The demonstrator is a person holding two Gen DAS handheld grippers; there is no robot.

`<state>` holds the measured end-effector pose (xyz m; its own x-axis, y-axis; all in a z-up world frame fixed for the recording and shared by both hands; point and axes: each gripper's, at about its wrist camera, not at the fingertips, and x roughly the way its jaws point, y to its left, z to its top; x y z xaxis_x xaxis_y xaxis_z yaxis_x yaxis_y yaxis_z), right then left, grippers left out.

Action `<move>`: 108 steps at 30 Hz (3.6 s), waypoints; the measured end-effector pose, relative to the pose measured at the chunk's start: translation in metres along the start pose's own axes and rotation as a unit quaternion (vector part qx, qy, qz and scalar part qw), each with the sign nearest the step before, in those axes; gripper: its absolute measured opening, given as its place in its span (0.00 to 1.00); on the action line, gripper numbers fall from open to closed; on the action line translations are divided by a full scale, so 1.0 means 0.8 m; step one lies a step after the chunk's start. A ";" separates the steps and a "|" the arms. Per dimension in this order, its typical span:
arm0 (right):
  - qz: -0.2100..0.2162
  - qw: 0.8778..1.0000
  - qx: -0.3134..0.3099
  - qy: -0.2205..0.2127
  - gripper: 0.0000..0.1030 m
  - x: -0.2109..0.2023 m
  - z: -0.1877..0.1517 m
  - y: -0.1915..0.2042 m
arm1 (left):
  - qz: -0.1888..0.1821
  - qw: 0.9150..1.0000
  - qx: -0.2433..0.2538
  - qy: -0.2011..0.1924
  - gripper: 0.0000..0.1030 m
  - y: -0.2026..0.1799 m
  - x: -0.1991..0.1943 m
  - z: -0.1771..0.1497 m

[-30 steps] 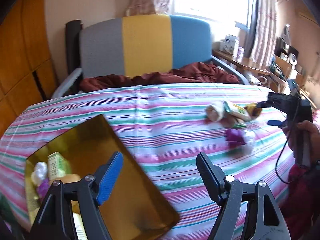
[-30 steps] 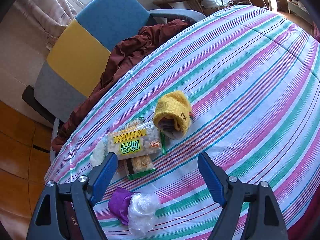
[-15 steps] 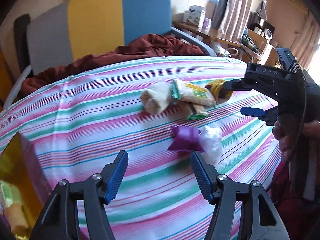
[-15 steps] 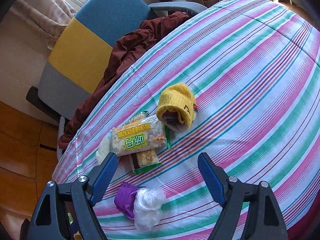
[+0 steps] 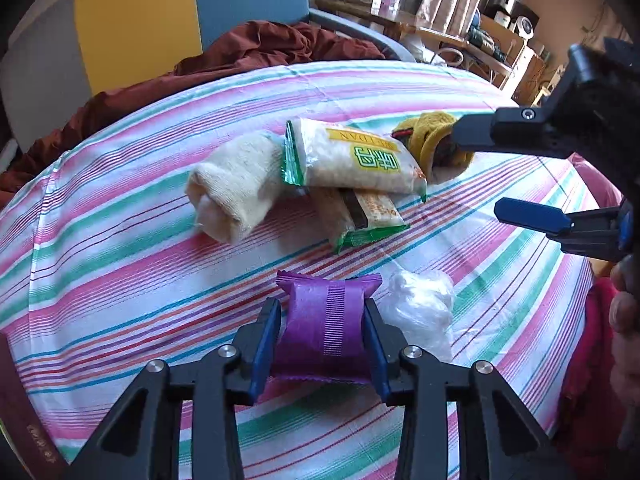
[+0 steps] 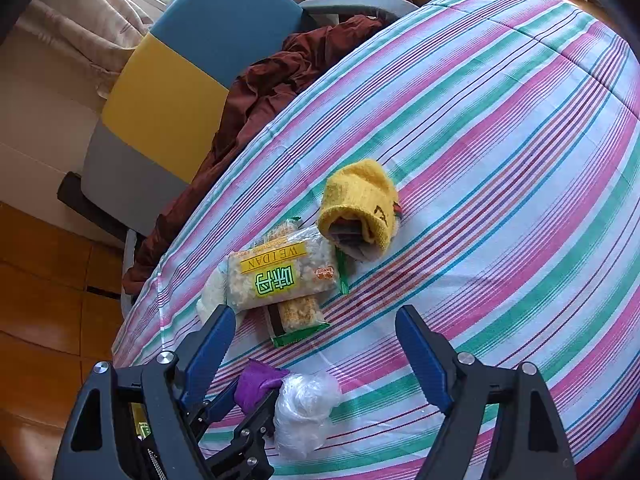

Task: Organize objects
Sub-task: 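Move both grippers back over the pile of items, then grasp the purple pouch with the left gripper while the right grasps the clear plastic bag, then carry the purple pouch into the gold tray and open the left gripper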

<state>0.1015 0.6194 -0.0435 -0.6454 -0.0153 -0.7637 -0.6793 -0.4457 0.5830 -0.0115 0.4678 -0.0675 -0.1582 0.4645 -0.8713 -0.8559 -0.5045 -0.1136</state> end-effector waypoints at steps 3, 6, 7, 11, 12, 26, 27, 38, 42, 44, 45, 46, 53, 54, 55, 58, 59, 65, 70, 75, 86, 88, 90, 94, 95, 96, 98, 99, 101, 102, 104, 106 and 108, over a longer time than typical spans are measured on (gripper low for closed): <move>-0.001 1.000 -0.001 0.003 0.81 0.001 0.000 0.000 | 0.008 1.000 -0.022 -0.008 0.37 0.015 -0.007 -0.017; -0.005 1.000 -0.014 0.011 0.81 0.004 -0.003 0.006 | 0.026 0.998 -0.038 -0.031 0.36 0.028 -0.022 -0.044; -0.007 1.000 -0.020 0.016 0.81 0.006 -0.004 0.008 | 0.032 0.998 -0.041 -0.037 0.36 0.030 -0.027 -0.052; -0.003 0.997 -0.046 0.055 0.81 0.021 -0.013 0.021 | 0.040 0.997 -0.041 -0.055 0.36 0.035 -0.035 -0.075; -0.004 0.996 -0.057 0.066 0.81 0.025 -0.017 0.025 | 0.040 0.997 -0.041 -0.057 0.36 0.035 -0.035 -0.079; -0.054 0.973 -0.166 0.151 0.65 0.061 -0.060 0.062 | 0.030 0.995 -0.065 -0.071 0.35 0.048 -0.031 -0.080; -0.060 0.970 -0.173 0.158 0.62 0.066 -0.063 0.064 | 0.030 0.995 -0.066 -0.072 0.35 0.047 -0.028 -0.077; -0.153 0.951 -0.244 0.110 0.37 0.071 -0.064 0.067 | 0.009 0.993 -0.093 -0.068 0.33 0.060 -0.028 -0.067; -0.171 0.940 -0.277 0.103 0.37 0.076 -0.069 0.074 | 0.003 0.992 -0.104 -0.066 0.32 0.064 -0.031 -0.068; -0.176 0.937 -0.286 0.100 0.37 0.077 -0.070 0.075 | 0.013 0.993 -0.098 -0.067 0.32 0.062 -0.033 -0.071; -0.177 0.936 -0.288 0.099 0.37 0.077 -0.070 0.075 | 0.018 0.993 -0.097 -0.067 0.32 0.062 -0.035 -0.074; -0.177 0.935 -0.290 0.097 0.37 0.077 -0.070 0.075 | 0.022 0.993 -0.099 -0.067 0.32 0.061 -0.038 -0.076; -0.186 0.927 -0.313 0.087 0.37 0.080 -0.074 0.079 | 0.029 0.990 -0.108 -0.083 0.32 0.070 -0.072 -0.090; -0.187 0.927 -0.315 0.086 0.37 0.082 -0.075 0.080 | 0.031 0.990 -0.108 -0.087 0.32 0.071 -0.078 -0.091; -0.188 0.926 -0.317 0.084 0.37 0.082 -0.076 0.081 | 0.032 0.990 -0.109 -0.090 0.32 0.073 -0.084 -0.092; -0.190 0.923 -0.325 0.080 0.37 0.083 -0.078 0.082 | 0.042 0.988 -0.110 -0.103 0.32 0.078 -0.105 -0.098; -0.191 0.923 -0.326 0.079 0.37 0.083 -0.079 0.082 | 0.046 0.987 -0.111 -0.107 0.32 0.081 -0.112 -0.100; -0.194 0.921 -0.330 0.073 0.37 0.092 -0.082 0.086 | 0.075 0.981 -0.127 -0.128 0.32 0.106 -0.155 -0.118; -0.197 0.919 -0.334 0.069 0.37 0.088 -0.088 0.086 | 0.097 0.974 -0.148 -0.139 0.32 0.134 -0.184 -0.137; -0.203 0.916 -0.341 0.065 0.37 0.091 -0.094 0.087 | 0.104 0.967 -0.181 -0.146 0.32 0.173 -0.215 -0.160; -0.209 0.912 -0.348 0.064 0.36 0.098 -0.094 0.091 | 0.088 0.928 -0.334 -0.140 0.32 0.326 -0.268 -0.228; -0.210 0.911 -0.348 0.064 0.37 0.098 -0.093 0.091 | 0.084 0.925 -0.348 -0.130 0.32 0.345 -0.264 -0.233; -0.211 0.911 -0.350 0.064 0.36 0.099 -0.092 0.091 | 0.087 0.923 -0.354 -0.122 0.32 0.360 -0.258 -0.232; -0.211 0.910 -0.350 0.064 0.36 0.102 -0.087 0.090 | 0.080 0.927 -0.356 -0.092 0.32 0.379 -0.233 -0.220; -0.211 0.910 -0.350 0.064 0.37 0.102 -0.087 0.091 | 0.076 0.929 -0.353 -0.084 0.32 0.383 -0.225 -0.215; -0.211 0.910 -0.350 0.064 0.37 0.102 -0.088 0.091 | 0.082 0.928 -0.354 -0.077 0.32 0.388 -0.218 -0.212; -0.211 0.911 -0.350 0.064 0.37 0.101 -0.088 0.091 | 0.091 0.930 -0.351 -0.064 0.32 0.397 -0.205 -0.205; -0.211 0.910 -0.350 0.065 0.36 0.101 -0.088 0.091 | 0.095 0.929 -0.352 -0.059 0.32 0.402 -0.200 -0.204; -0.211 0.911 -0.350 0.064 0.36 0.100 -0.090 0.091 | 0.100 0.928 -0.356 -0.047 0.33 0.410 -0.189 -0.201; -0.211 0.911 -0.350 0.065 0.36 0.100 -0.090 0.091 | 0.102 0.928 -0.355 -0.042 0.33 0.413 -0.185 -0.200; -0.211 0.911 -0.349 0.065 0.36 0.101 -0.089 0.090 | 0.111 0.929 -0.351 -0.032 0.33 0.415 -0.178 -0.198; -0.211 0.911 -0.349 0.065 0.36 0.101 -0.089 0.090 | 0.122 0.929 -0.348 -0.027 0.33 0.417 -0.173 -0.196; -0.211 0.911 -0.349 0.065 0.36 0.101 -0.089 0.091 | 0.127 0.929 -0.348 -0.026 0.33 0.419 -0.172 -0.196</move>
<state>0.0250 0.5220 -0.0828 -0.3010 0.2028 -0.9318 -0.4405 -0.8962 -0.0528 -0.1990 0.1205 -0.0606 -0.3504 0.2924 -0.8898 -0.2661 -0.9419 -0.2048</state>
